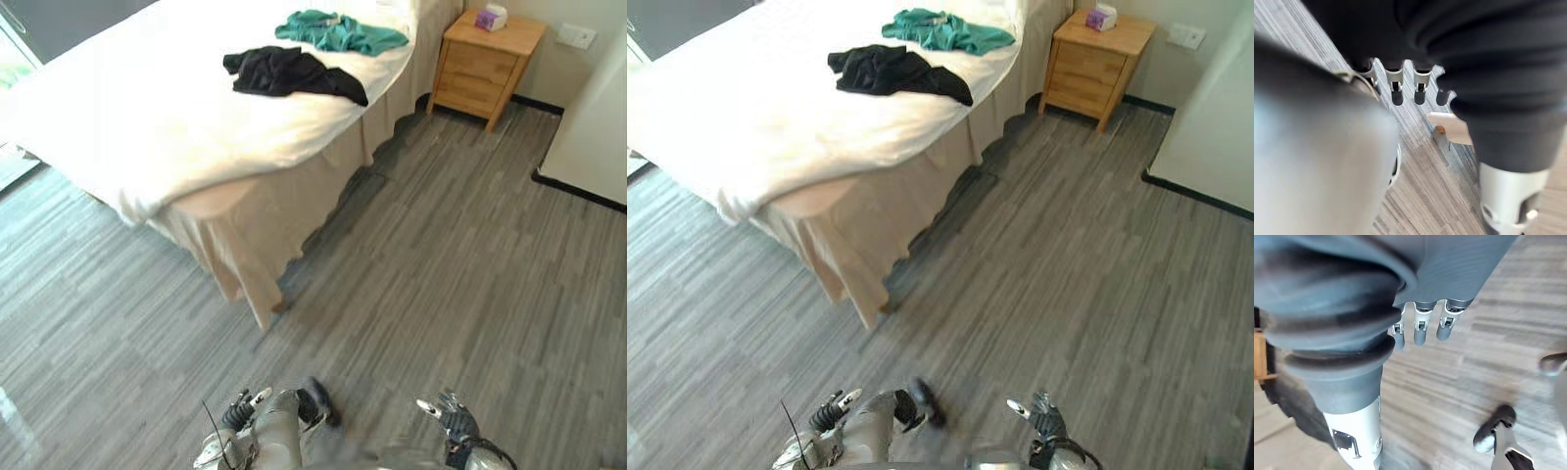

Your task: Tidy the bed and pick cloth on bed and put in laundry

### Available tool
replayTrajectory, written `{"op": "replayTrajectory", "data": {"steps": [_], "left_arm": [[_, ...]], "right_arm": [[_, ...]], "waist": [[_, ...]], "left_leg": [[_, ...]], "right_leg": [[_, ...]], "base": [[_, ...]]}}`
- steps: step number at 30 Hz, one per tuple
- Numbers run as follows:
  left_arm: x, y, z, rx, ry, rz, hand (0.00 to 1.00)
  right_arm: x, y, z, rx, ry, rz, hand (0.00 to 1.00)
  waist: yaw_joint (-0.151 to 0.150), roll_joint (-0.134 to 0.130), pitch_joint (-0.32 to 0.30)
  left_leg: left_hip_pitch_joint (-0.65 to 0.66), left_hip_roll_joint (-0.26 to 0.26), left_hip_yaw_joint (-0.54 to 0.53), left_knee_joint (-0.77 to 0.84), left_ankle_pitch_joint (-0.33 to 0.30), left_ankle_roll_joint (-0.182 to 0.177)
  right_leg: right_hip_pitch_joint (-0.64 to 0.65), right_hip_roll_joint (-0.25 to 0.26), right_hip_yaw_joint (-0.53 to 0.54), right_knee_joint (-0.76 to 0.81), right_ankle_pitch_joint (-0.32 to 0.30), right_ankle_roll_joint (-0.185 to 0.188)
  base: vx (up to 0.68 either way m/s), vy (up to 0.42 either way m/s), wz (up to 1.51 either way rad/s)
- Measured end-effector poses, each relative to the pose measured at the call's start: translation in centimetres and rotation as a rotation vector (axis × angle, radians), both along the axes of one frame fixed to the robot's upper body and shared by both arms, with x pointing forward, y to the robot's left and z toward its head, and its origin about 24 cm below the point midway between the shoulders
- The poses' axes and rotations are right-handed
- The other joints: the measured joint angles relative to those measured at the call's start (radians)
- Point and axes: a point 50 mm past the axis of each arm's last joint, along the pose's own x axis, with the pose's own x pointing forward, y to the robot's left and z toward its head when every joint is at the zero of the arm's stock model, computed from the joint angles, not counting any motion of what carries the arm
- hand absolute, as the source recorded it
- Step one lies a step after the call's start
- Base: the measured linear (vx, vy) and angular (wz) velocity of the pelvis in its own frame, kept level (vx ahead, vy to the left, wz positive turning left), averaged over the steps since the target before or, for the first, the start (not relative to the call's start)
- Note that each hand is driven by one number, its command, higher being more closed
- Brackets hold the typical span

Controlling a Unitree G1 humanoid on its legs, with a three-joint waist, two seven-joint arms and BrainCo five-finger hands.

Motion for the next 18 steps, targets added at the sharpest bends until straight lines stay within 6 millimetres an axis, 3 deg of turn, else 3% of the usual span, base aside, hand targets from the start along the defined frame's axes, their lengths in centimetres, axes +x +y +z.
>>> {"op": "replayTrajectory", "data": {"steps": [1, 3, 4, 5, 6, 8, 9, 10, 11, 12, 13, 15, 18], "left_arm": [[0.3, -0.4, -0.1, 0.004, 0.015, -0.019, 0.00], [-0.2, -0.8, -0.5, 0.000, 0.057, -0.043, 0.00], [-0.8, -1.3, -0.9, -0.002, 0.092, -0.045, 0.00], [-0.8, -1.3, -0.9, -0.002, 0.098, -0.044, 0.00], [-0.6, -1.3, -1.0, 0.001, 0.106, -0.033, 0.00], [0.3, -1.1, -0.8, -0.001, 0.098, 0.001, 0.00], [0.7, -0.9, -0.7, -0.003, 0.093, 0.015, 0.00], [0.7, -0.7, -0.7, -0.014, 0.087, 0.040, 0.00], [0.6, -0.2, -0.6, -0.009, 0.084, 0.056, 0.00], [0.3, 0.2, -0.7, -0.020, 0.093, 0.124, 0.00], [-1.0, -0.2, -1.2, -0.052, 0.127, 0.205, 0.00], [-2.3, -0.1, -1.4, -0.070, 0.128, 0.314, 0.00], [-4.4, 0.4, -1.9, -0.049, 0.179, 0.437, 0.00]], "right_arm": [[0.2, 0.0, -0.1, -0.007, 0.014, -0.001, 0.00], [0.0, -0.1, -0.3, -0.014, 0.036, 0.010, 0.00], [-0.5, -0.2, -0.4, -0.026, 0.044, 0.019, 0.00], [-0.7, -0.2, -0.5, -0.028, 0.044, 0.019, 0.00], [-1.4, -0.2, -0.6, -0.031, 0.056, 0.023, 0.00], [-2.2, -0.8, -0.6, -0.036, 0.052, -0.040, 0.00], [-3.1, -1.1, -0.8, -0.040, 0.069, -0.070, 0.00], [-4.7, -0.8, -1.2, -0.035, 0.106, -0.084, 0.00], [-5.6, -0.3, -1.5, -0.022, 0.130, -0.090, 0.00], [-6.4, 0.0, -1.8, -0.011, 0.160, -0.094, 0.00], [-6.1, -0.2, -1.8, -0.020, 0.152, -0.095, 0.00], [-5.3, -1.3, -1.3, -0.051, 0.115, -0.068, 0.00], [-3.9, -1.2, -1.0, -0.050, 0.068, -0.008, 0.00]], "waist": [[-0.009, -0.003, 0.000], [-0.021, 0.006, 0.007], [-0.022, 0.044, 0.019], [-0.022, 0.046, 0.019], [-0.028, 0.070, 0.031], [-0.054, 0.064, 0.031], [-0.066, 0.044, 0.032], [-0.075, 0.014, 0.032], [-0.075, -0.015, 0.025], [-0.058, -0.028, 0.042], [-0.028, 0.012, 0.036], [-0.001, 0.066, 0.032], [0.004, 0.072, 0.029]], "left_leg": [[0.053, -0.004, -0.040, 0.011, -0.024, -0.039], [0.183, 0.000, -0.119, 0.001, -0.040, -0.088], [0.301, 0.015, -0.193, -0.045, -0.032, -0.104], [0.322, 0.020, -0.216, -0.059, -0.027, -0.111], [0.397, 0.040, -0.289, -0.096, -0.010, -0.138], [0.437, 0.066, -0.420, -0.112, -0.003, -0.149], [0.449, 0.068, -0.510, -0.111, 0.001, -0.170], [0.457, 0.054, -0.579, -0.104, -0.009, -0.250], [0.464, 0.042, -0.600, -0.105, -0.024, -0.285], [0.491, 0.067, -0.636, -0.106, -0.082, -0.363], [0.480, 0.116, -0.641, -0.111, -0.087, -0.371], [0.485, 0.149, -0.639, -0.140, -0.078, -0.375], [0.495, 0.173, -0.641, -0.142, -0.029, -0.386]], "right_leg": [[-0.063, -0.037, 0.001, 0.237, 0.011, 0.020], [-0.133, -0.096, 0.010, 0.474, 0.006, 0.012], [-0.197, -0.114, 0.006, 0.507, -0.008, -0.017], [-0.209, -0.111, 0.007, 0.500, -0.013, -0.026], [-0.267, -0.101, 0.006, 0.450, -0.025, -0.048], [-0.348, -0.087, 0.039, 0.277, -0.020, -0.042], [-0.377, -0.085, 0.112, 0.110, 0.034, -0.029], [-0.369, -0.092, 0.211, -0.104, 0.171, -0.011], [-0.366, -0.102, 0.260, -0.208, 0.305, -0.015], [-0.380, -0.097, 0.274, -0.175, 0.378, 0.000], [-0.373, -0.056, 0.274, -0.182, 0.364, -0.011], [-0.338, -0.006, 0.245, -0.240, 0.362, -0.033], [-0.296, 0.022, 0.212, -0.285, 0.356, -0.054]], "base": [[0.69, 0.110, 0.81], [0.94, 0.060, 0.76], [0.86, -0.032, 0.65], [0.62, -0.135, 0.89], [0.57, -0.228, 1.29], [0.52, -0.315, 1.92], [0.49, -0.432, 2.53], [0.49, -0.457, 2.48], [0.51, -0.528, 2.13], [0.44, -0.472, 1.16], [0.39, -0.427, 0.73], [0.25, -0.292, 0.10], [0.14, -0.239, 0.15]]}}
